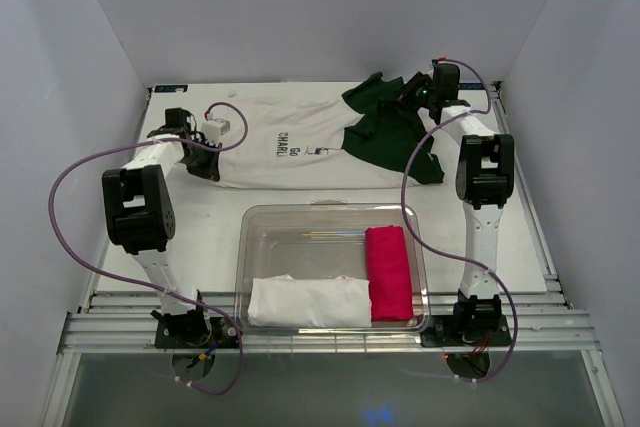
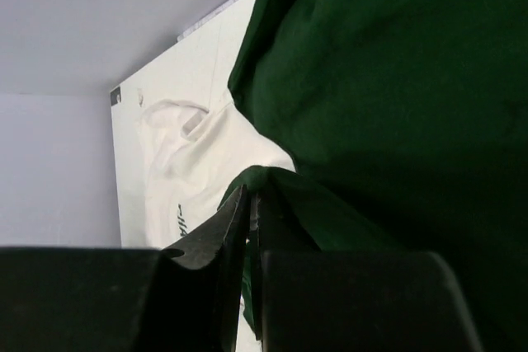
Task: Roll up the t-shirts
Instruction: Fold the T-shirt at the center of the board.
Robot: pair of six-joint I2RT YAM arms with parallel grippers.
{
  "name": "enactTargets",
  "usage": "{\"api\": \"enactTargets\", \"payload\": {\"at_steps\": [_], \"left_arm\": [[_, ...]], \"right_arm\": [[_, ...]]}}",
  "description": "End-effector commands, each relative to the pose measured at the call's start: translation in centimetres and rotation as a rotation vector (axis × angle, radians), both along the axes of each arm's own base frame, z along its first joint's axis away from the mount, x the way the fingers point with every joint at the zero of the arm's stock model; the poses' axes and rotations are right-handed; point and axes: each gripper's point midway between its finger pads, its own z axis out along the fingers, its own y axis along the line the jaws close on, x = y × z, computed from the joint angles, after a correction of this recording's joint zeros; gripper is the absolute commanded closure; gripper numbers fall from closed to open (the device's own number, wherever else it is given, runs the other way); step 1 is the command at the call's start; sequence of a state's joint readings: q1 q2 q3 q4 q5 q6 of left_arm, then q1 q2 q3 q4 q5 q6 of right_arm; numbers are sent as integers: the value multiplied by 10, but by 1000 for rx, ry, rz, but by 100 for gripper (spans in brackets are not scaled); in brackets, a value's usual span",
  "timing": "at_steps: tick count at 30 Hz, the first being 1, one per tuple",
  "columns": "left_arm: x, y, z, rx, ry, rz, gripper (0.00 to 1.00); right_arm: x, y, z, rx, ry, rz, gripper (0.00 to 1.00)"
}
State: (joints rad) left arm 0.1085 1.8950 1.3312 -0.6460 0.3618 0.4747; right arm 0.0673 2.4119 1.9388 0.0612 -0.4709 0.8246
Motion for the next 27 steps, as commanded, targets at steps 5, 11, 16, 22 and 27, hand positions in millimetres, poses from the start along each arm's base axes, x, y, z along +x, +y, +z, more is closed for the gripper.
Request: {"api": "enactTargets", "payload": {"at_steps": [5, 11, 16, 22, 27], "left_arm": [[15, 5, 17, 16, -68, -3, 100], [16, 6, 17, 20, -68, -3, 100], [20, 7, 18, 25, -72, 4, 100], [8, 8, 10, 41, -54, -8, 100], [5, 9, 6, 49, -47, -14, 100]], "right_arm": [[22, 4, 32, 26, -101, -34, 58], [17, 0, 55, -92, -170, 11, 25], [-11, -31, 66, -277, -133, 10, 24], [-132, -88, -13, -513, 156, 47, 20], [-209, -139, -59, -495, 339, -24, 20]]}}
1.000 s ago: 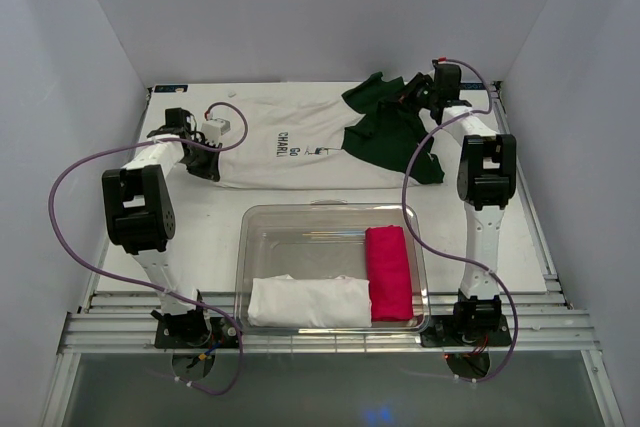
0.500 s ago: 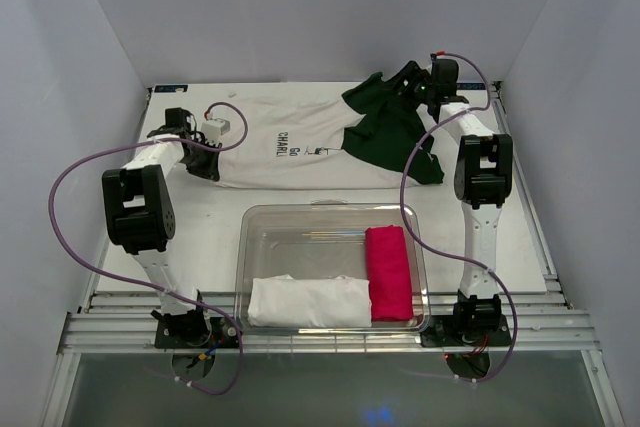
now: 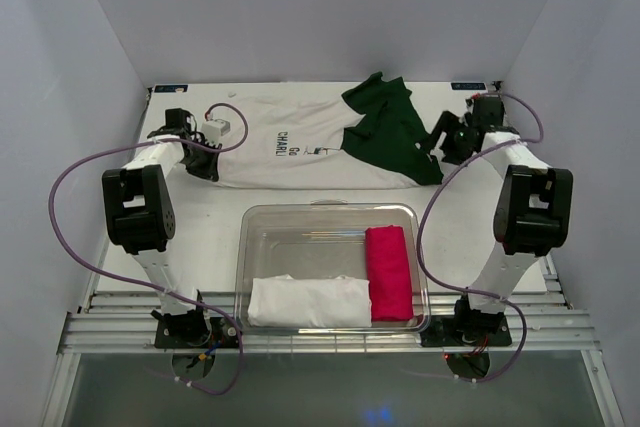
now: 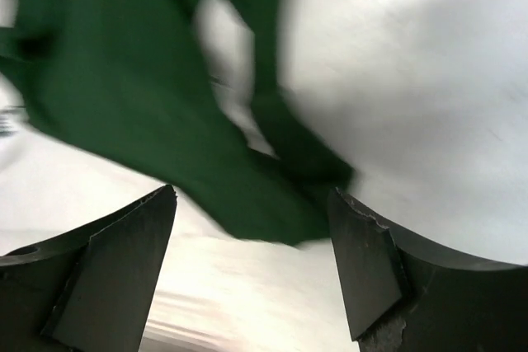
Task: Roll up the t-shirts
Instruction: Fold the T-shirt at the center of the board.
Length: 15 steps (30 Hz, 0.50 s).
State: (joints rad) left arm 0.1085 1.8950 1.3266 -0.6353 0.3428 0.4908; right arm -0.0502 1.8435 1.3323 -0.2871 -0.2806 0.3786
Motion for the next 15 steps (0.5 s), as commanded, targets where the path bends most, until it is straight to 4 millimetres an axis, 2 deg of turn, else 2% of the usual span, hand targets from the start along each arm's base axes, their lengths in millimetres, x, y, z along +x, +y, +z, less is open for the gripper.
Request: {"api": "enactTargets", "payload": {"at_steps": [1, 2, 5, 9, 12, 13, 15], "left_arm": [[4, 5, 7, 24, -39, -10, 100], [5, 5, 6, 25, -39, -11, 100], [7, 3, 6, 15, -38, -11, 100], [6, 1, 8, 2, -40, -7, 100], [2, 1, 8, 4, -37, -6, 100], [2, 2, 11, 7, -43, -4, 100], [0, 4, 12, 18, -43, 2, 100]], "right_arm": [[-52, -34, -53, -73, 167, -33, 20], [-59, -34, -64, -86, 186, -8, 20], [-55, -3, -69, 91, 148, 113, 21], [-45, -17, -82, 64, 177, 30, 24], [-44, -15, -84, 104, 185, 41, 52], [-46, -15, -85, 104, 188, 39, 72], [-50, -20, -80, 95, 190, 16, 91]]}}
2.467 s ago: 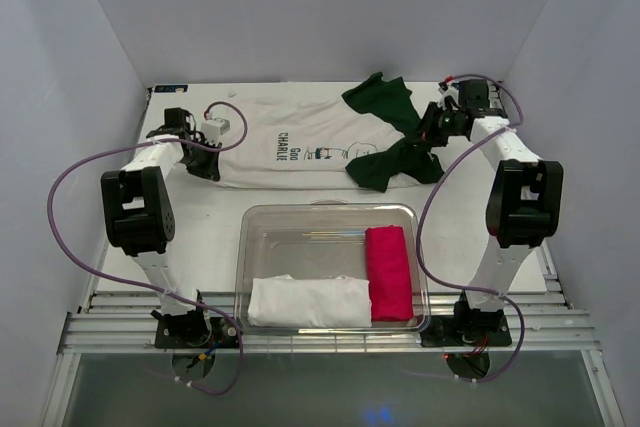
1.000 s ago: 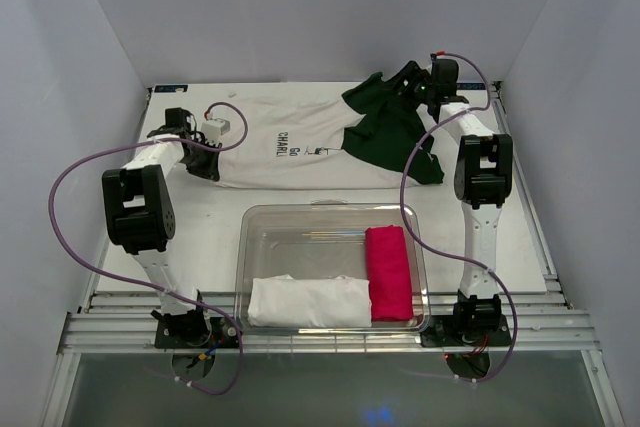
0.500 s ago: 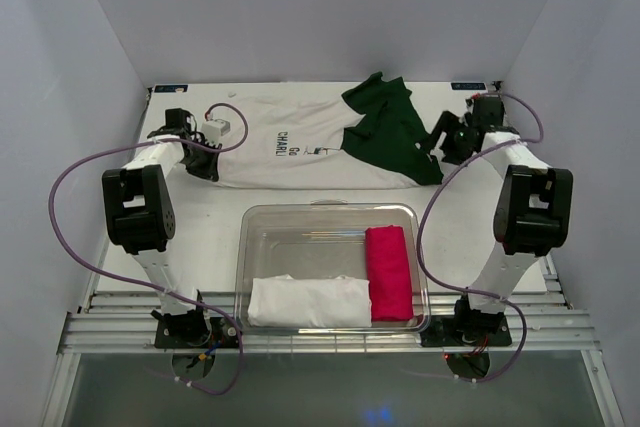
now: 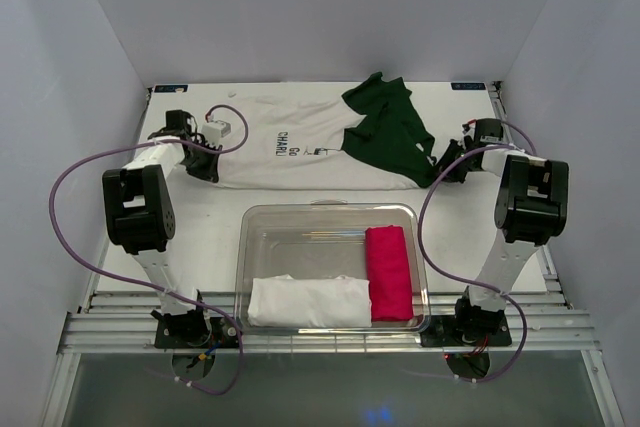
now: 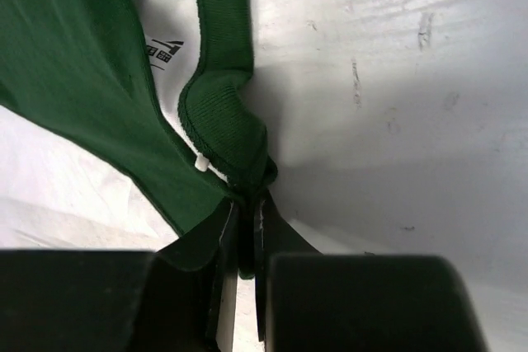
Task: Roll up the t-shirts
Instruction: Fold the T-shirt at the center of the board.
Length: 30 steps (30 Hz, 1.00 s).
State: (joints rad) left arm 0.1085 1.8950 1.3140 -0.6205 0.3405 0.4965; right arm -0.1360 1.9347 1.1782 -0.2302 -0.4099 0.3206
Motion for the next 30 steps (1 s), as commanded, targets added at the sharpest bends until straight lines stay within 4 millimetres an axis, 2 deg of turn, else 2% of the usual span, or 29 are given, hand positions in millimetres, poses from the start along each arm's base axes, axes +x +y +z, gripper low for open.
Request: {"api": "enactTargets", "payload": {"at_steps": [1, 3, 4, 5, 6, 7, 8, 9, 10, 11, 14, 15, 16, 17, 19, 20, 21, 23, 24, 25, 26, 27, 28, 29, 30], "left_arm": [[0, 4, 16, 22, -43, 0, 100], [-9, 6, 21, 47, -36, -22, 100], [-14, 8, 23, 58, -33, -35, 100], [-21, 9, 30, 80, -45, -73, 100], [-34, 7, 25, 80, -23, -97, 100], [-44, 6, 25, 77, -10, -123, 100], [-58, 3, 24, 79, 16, -180, 100], [-67, -3, 29, 56, 10, -214, 100], [-80, -7, 25, 42, 37, -241, 100], [-90, -10, 25, 28, 58, -259, 100], [-107, -20, 26, -22, 76, -298, 100], [-110, -22, 27, -32, 80, -307, 100], [-115, -25, 27, -53, 95, -311, 100], [-118, -27, 26, -61, 103, -315, 91], [-119, -25, 25, -52, 105, -323, 57], [-118, -24, 24, -46, 102, -324, 45], [-116, -22, 24, -36, 102, -321, 29], [-103, -19, 25, -23, 84, -288, 22], [-98, -17, 26, -22, 80, -270, 20], [-94, -18, 25, -31, 87, -245, 20], [-89, -17, 27, -36, 77, -233, 20], [-81, -16, 32, -34, 55, -216, 20], [-69, -11, 35, -28, 15, -188, 20], [-61, -8, 37, -30, 1, -139, 20], [-51, -5, 42, -25, -28, -110, 20]], "right_arm": [[-13, -8, -1, -6, 44, -26, 92], [-21, -23, 10, -57, 51, -60, 92], [-38, -26, 7, -73, 99, -59, 92], [-44, -37, 17, -98, 91, -85, 92], [-54, -42, 18, -105, 109, -99, 92], [-76, -43, 12, -104, 166, -108, 92], [-85, -48, 19, -114, 165, -128, 92], [-96, -55, 17, -131, 189, -153, 92], [-113, -55, 10, -134, 228, -158, 92], [-126, -57, 12, -159, 250, -161, 92], [-151, -54, 6, -170, 309, -158, 91], [-154, -53, 6, -169, 314, -159, 86], [-154, -53, 7, -171, 311, -160, 65], [-148, -57, 11, -186, 298, -168, 53], [-134, -65, 21, -214, 264, -187, 41], [-114, -73, 38, -250, 208, -203, 40], [-102, -77, 47, -272, 175, -209, 40], [-77, -74, 65, -333, 111, -183, 39], [-55, -71, 87, -362, 39, -168, 40], [-44, -63, 92, -381, 18, -137, 41], [-33, -36, 98, -395, -19, -60, 41], [-18, -21, 114, -401, -74, -18, 42], [-11, -6, 109, -403, -75, 26, 43], [-9, 34, 110, -348, -96, 127, 44], [-5, 51, 110, -305, -100, 162, 45]]}}
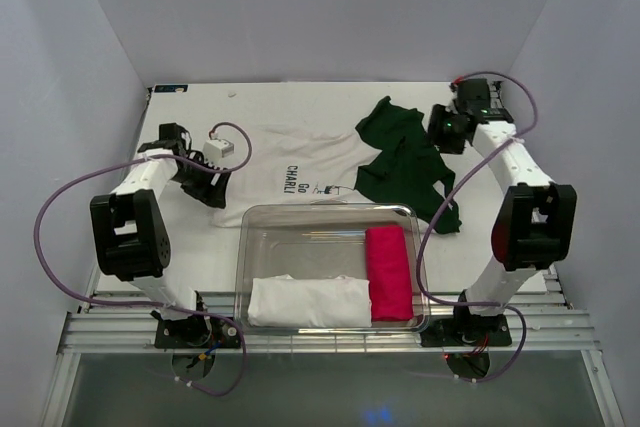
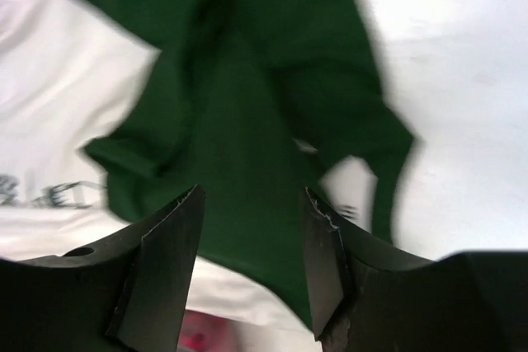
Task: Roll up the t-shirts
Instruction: Fold the T-shirt at the center of the board.
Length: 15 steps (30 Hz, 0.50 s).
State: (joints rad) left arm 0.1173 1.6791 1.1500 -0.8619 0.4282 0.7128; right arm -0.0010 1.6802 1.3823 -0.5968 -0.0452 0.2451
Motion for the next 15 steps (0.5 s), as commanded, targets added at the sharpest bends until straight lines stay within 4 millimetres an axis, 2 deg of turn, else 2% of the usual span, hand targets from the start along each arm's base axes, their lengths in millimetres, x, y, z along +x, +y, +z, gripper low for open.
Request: {"api": "enactTargets", "payload": {"at_steps": [1, 2, 4, 6, 7, 9, 11, 15], "left_arm": [[55, 14, 27, 6, -176, 126, 21], [61, 17, 25, 9, -178, 154, 21], [80, 22, 35, 25, -222, 182, 23], [88, 24, 34, 25, -222, 206, 23], [93, 24, 38, 21, -234, 207, 23], [95, 23, 37, 13, -235, 211, 24], [96, 22, 35, 2, -236, 208, 24], [96, 22, 33, 4, -231, 215, 24]], "right_arm": [[10, 72, -11, 98, 42, 162, 45], [8, 91, -13, 171, 60, 196, 45], [11, 110, -27, 235, 97, 192, 44], [11, 119, -33, 245, 128, 199, 44], [11, 123, -43, 248, 162, 201, 43], [10, 136, -46, 280, 188, 224, 43], [8, 144, -60, 304, 234, 228, 43], [6, 147, -82, 311, 283, 217, 44]]}}
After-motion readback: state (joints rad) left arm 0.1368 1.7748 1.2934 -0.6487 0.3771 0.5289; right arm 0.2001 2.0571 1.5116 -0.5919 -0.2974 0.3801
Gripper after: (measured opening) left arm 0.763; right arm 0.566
